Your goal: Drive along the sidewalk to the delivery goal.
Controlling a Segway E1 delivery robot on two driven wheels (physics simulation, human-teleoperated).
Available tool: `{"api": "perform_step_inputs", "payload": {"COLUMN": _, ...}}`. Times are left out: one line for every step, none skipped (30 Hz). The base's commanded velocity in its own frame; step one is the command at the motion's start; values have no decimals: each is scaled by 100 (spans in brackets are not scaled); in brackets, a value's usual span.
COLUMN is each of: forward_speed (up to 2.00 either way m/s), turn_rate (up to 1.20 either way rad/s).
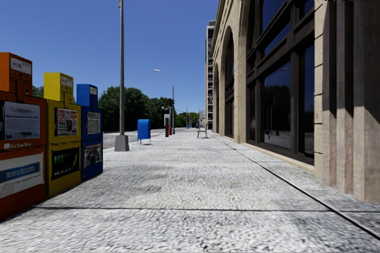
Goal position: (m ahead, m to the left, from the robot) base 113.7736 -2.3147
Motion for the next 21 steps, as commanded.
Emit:
{"api": "perform_step_inputs", "payload": {"forward_speed": 200, "turn_rate": -36}}
{"api": "perform_step_inputs", "payload": {"forward_speed": 200, "turn_rate": -39}}
{"api": "perform_step_inputs", "payload": {"forward_speed": 200, "turn_rate": -40}}
{"api": "perform_step_inputs", "payload": {"forward_speed": 200, "turn_rate": -40}}
{"api": "perform_step_inputs", "payload": {"forward_speed": 200, "turn_rate": -21}}
{"api": "perform_step_inputs", "payload": {"forward_speed": 200, "turn_rate": -4}}
{"api": "perform_step_inputs", "payload": {"forward_speed": 200, "turn_rate": 0}}
{"api": "perform_step_inputs", "payload": {"forward_speed": 200, "turn_rate": 0}}
{"api": "perform_step_inputs", "payload": {"forward_speed": 200, "turn_rate": 0}}
{"api": "perform_step_inputs", "payload": {"forward_speed": 200, "turn_rate": 0}}
{"api": "perform_step_inputs", "payload": {"forward_speed": 200, "turn_rate": 0}}
{"api": "perform_step_inputs", "payload": {"forward_speed": 200, "turn_rate": 0}}
{"api": "perform_step_inputs", "payload": {"forward_speed": 200, "turn_rate": 0}}
{"api": "perform_step_inputs", "payload": {"forward_speed": 200, "turn_rate": 0}}
{"api": "perform_step_inputs", "payload": {"forward_speed": 200, "turn_rate": 0}}
{"api": "perform_step_inputs", "payload": {"forward_speed": 200, "turn_rate": 0}}
{"api": "perform_step_inputs", "payload": {"forward_speed": 200, "turn_rate": 0}}
{"api": "perform_step_inputs", "payload": {"forward_speed": 200, "turn_rate": 0}}
{"api": "perform_step_inputs", "payload": {"forward_speed": 200, "turn_rate": 0}}
{"api": "perform_step_inputs", "payload": {"forward_speed": 200, "turn_rate": 0}}
{"api": "perform_step_inputs", "payload": {"forward_speed": 200, "turn_rate": 0}}
